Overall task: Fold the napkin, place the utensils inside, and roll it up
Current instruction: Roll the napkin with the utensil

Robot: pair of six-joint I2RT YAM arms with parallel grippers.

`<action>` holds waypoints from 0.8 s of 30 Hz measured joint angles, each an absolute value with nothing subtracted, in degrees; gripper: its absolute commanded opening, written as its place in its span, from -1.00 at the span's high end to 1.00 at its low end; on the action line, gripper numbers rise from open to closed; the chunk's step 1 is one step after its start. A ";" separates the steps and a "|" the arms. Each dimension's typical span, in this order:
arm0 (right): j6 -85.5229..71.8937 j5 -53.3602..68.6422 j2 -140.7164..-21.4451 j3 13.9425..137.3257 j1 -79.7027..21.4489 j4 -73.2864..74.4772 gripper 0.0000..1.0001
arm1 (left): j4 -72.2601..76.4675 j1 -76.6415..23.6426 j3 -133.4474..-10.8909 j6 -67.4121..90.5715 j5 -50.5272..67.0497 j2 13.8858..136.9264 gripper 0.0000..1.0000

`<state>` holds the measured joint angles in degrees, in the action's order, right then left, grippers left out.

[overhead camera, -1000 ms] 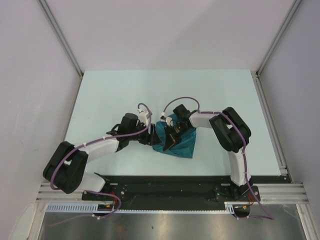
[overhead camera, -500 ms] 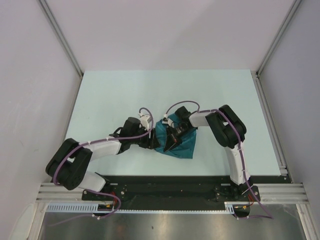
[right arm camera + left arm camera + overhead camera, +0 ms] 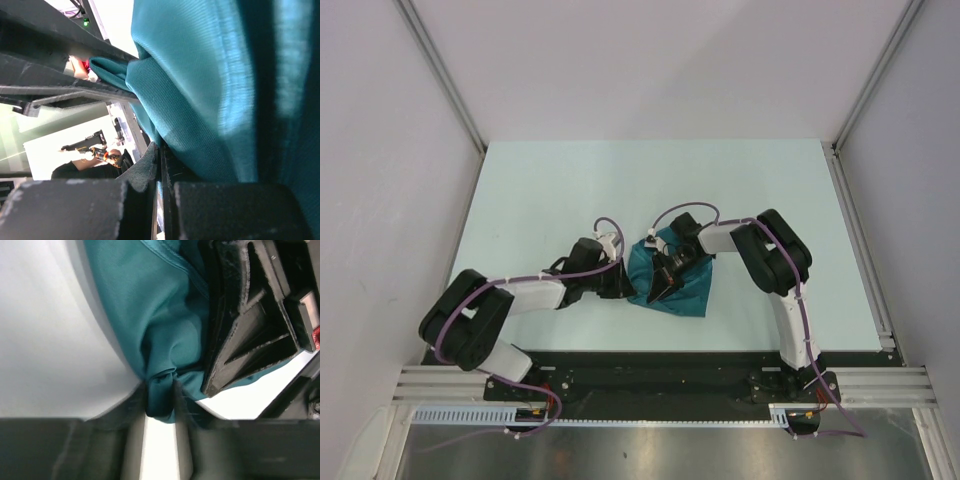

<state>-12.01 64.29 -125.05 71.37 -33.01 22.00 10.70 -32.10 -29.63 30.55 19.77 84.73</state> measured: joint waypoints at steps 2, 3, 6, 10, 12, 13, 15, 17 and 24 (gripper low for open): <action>-12.01 64.27 -125.05 71.40 -32.99 21.96 0.98 | 10.81 -32.10 -29.61 31.79 19.88 85.23 0.89; -12.03 64.23 -125.05 71.40 -32.99 21.93 0.94 | 10.76 -32.12 -29.61 32.34 19.90 85.38 0.96; -12.32 64.12 -125.05 71.48 -32.99 21.87 0.68 | 10.31 -32.03 -29.80 33.10 19.92 85.47 1.00; -13.23 63.11 -123.44 71.50 -33.06 21.80 0.05 | 8.14 -30.79 -31.05 33.54 20.75 86.02 1.00; -13.15 60.86 -120.95 71.26 -33.04 21.71 -0.08 | 7.03 -29.34 -31.68 33.87 22.33 86.59 1.00; -12.97 59.55 -119.50 71.07 -33.04 21.58 -0.18 | 6.61 -28.60 -31.86 34.04 23.03 86.83 1.00; -11.55 54.72 -114.41 69.69 -33.50 21.08 -0.26 | 5.30 -26.65 -32.62 34.20 25.23 87.79 1.00; -9.78 49.50 -109.16 68.07 -34.41 20.32 -0.28 | 3.92 -25.10 -33.91 34.17 27.66 89.32 1.00; -1.04 21.78 -92.47 55.33 -48.77 9.02 -0.33 | -0.69 -23.00 -38.52 33.47 33.58 93.97 1.00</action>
<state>-1.04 21.78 -92.47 55.33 -48.77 9.02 -0.69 -23.00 -38.52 33.47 33.58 93.97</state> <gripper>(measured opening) 0.657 0.027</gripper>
